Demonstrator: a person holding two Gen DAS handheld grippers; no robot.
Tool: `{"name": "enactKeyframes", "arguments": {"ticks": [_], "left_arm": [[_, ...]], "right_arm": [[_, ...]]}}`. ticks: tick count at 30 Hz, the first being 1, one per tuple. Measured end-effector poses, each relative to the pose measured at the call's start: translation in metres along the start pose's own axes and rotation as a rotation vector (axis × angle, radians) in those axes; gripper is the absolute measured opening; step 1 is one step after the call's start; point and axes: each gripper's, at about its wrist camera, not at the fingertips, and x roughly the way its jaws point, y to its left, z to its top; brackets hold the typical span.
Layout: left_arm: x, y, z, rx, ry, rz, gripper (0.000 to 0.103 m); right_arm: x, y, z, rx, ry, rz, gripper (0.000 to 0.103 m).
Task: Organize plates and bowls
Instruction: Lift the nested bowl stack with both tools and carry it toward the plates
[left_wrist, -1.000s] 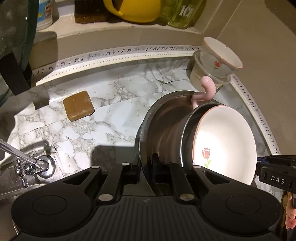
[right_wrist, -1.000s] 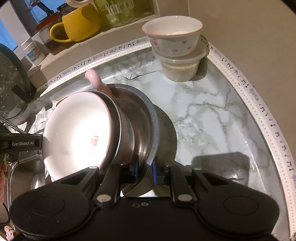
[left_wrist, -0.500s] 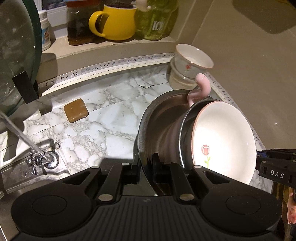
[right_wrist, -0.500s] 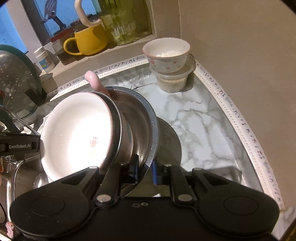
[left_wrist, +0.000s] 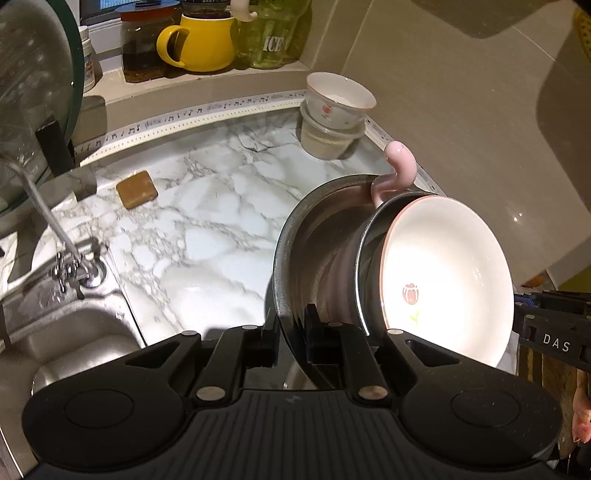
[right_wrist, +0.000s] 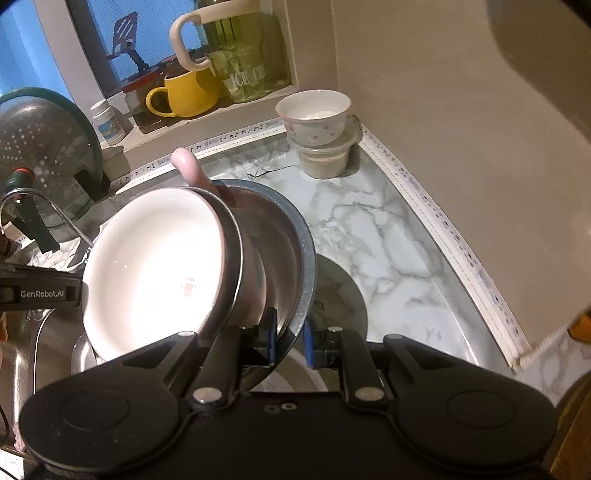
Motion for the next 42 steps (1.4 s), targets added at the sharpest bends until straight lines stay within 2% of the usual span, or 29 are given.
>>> {"name": "enactKeyframes", "arguments": {"ticks": [9,21,42], "left_arm": [[-0.011,-0.009,-0.036,0.008,0.023,-0.012,0.012],[-0.007,-0.018,-0.076,0.026,0.060,0.009,0.012],[0.019,-0.022,-0.101,0.053,0.075,0.025,0.012]], "right_arm": [[-0.025,-0.001,-0.037,0.012,-0.003,-0.009,0.015],[-0.030,0.000,-0.080,0.030,0.039,-0.019,0.015],[-0.011,-0.011,-0.109,0.048,0.067,-0.027,0.015]]}}
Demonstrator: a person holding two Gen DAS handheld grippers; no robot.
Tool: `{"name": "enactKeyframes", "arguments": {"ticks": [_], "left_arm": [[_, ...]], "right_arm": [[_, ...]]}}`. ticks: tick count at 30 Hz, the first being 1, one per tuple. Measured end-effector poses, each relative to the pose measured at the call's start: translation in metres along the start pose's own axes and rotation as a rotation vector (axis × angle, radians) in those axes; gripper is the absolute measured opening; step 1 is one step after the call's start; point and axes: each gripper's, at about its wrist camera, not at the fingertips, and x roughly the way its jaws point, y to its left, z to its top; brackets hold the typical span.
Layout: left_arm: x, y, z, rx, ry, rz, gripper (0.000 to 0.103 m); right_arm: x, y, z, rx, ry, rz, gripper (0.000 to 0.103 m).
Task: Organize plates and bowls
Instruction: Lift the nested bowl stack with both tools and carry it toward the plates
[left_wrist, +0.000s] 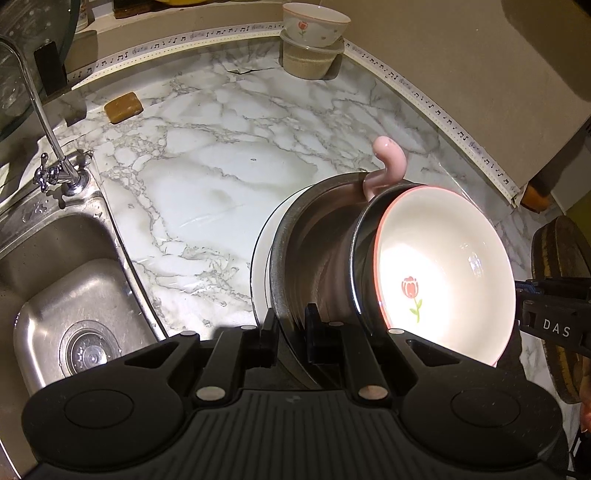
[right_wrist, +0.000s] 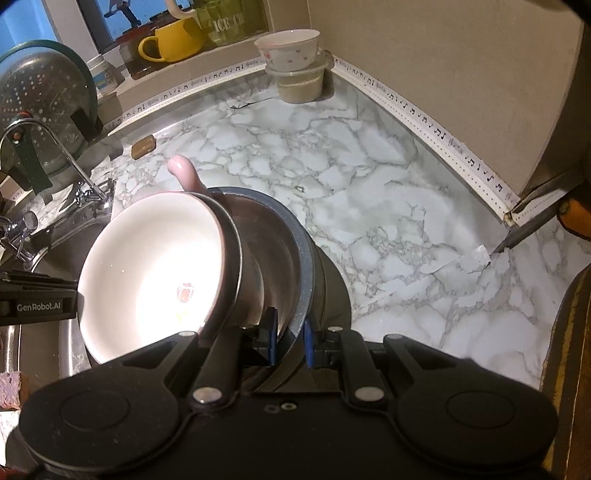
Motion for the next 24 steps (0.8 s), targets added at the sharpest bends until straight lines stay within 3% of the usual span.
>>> {"name": "enactKeyframes", "arguments": {"ticks": [24], "left_arm": [[0.013,0.006,0.006,-0.002,0.000,0.002,0.013]], "right_arm": [[0.009,0.001,-0.001,0.004,0.018,0.014,0.016]]}}
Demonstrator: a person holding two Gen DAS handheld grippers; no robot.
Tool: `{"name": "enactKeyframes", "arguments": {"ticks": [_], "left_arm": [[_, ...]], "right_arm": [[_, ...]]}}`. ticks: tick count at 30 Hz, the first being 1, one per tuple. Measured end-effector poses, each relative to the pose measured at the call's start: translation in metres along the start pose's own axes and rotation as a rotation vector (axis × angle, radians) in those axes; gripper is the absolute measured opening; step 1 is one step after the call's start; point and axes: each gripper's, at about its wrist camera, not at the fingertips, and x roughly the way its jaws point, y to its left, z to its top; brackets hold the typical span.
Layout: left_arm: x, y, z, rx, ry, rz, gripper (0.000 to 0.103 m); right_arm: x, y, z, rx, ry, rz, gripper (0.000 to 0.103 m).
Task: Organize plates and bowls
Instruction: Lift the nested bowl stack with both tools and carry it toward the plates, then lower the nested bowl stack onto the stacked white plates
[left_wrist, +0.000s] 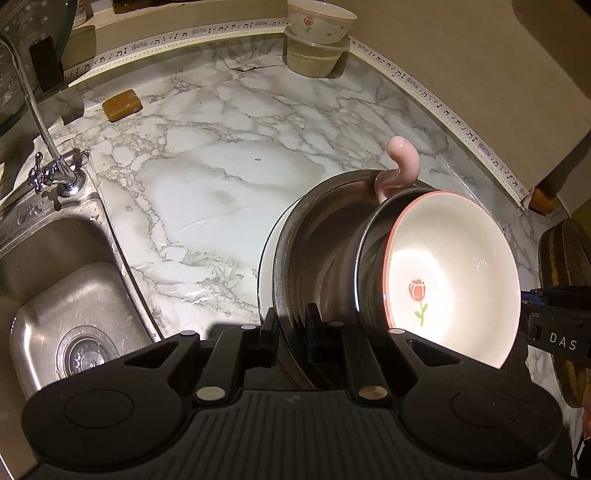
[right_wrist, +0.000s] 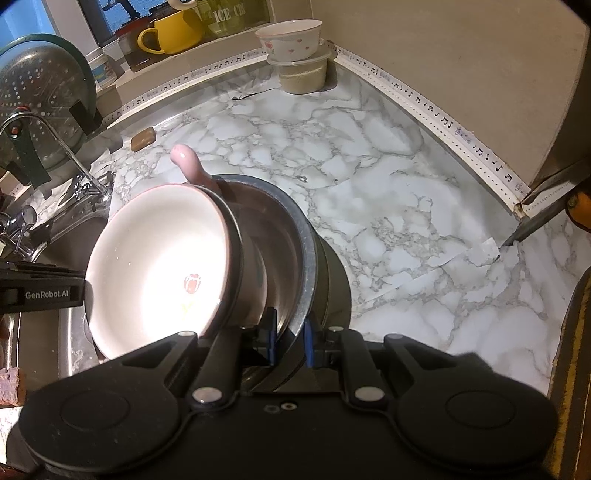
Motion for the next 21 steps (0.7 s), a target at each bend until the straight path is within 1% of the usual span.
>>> {"name": "enactKeyframes", "arguments": {"ticks": [6,15,17,21], "left_arm": [[0.0010,0.0010,0.0016,0.018,-0.005,-0.004,0.013],[0.0015,0.0030,0.0032,0.037,-0.007,-0.019,0.013],[0.0011,0.0037,0.0033,0.042,-0.008,-0.023,0.014],[-0.0003,0.0050,0.0035,0.045,-0.012,-0.025,0.015]], "right_arm": [[0.0020,0.0018,0.0005,-0.004,0.004,-0.004,0.017],[0.0040,0.0018,0.0017,0.001,0.013,-0.009,0.022],[0.0038,0.0007,0.0016,0.007,0.013,-0.016,0.026],[0.0002,-0.0014,0.0011,0.017,0.006,-0.020,0.028]]}}
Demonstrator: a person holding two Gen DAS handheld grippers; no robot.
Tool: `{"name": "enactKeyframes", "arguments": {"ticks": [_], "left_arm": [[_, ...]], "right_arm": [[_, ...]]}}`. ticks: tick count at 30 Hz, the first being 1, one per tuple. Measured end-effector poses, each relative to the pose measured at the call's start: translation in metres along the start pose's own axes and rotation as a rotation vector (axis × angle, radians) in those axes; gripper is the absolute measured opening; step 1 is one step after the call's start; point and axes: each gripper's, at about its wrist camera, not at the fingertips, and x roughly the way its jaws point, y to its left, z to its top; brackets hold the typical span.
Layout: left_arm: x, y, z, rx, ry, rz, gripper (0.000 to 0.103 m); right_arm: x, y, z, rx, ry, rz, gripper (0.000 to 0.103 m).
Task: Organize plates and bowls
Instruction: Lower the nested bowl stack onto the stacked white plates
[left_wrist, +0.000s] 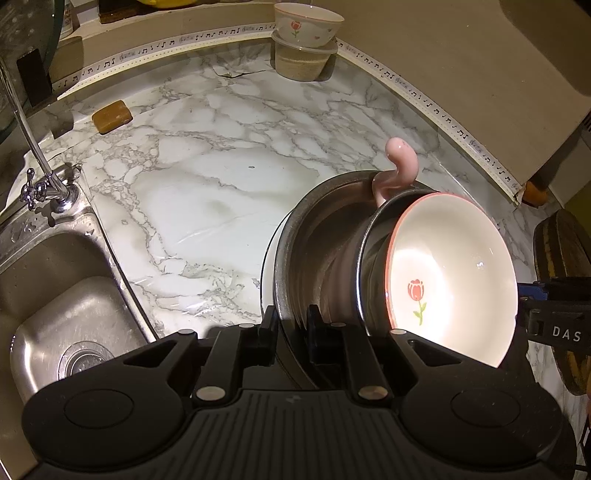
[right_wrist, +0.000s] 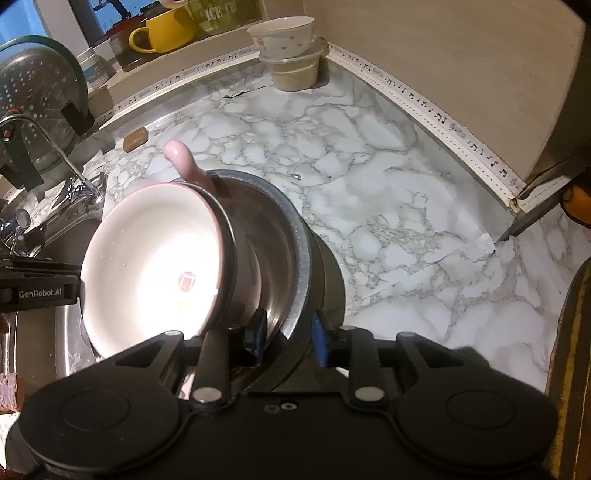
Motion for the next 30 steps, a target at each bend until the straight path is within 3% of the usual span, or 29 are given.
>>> {"name": "enactKeyframes", "arguments": {"ticks": [30], "left_arm": [[-0.059,-0.017,-0.006,0.154,-0.154,-0.006,0.016]], "right_arm": [[-0.049,0.012,-0.009,0.029,-0.143,-0.036,0.047]]}}
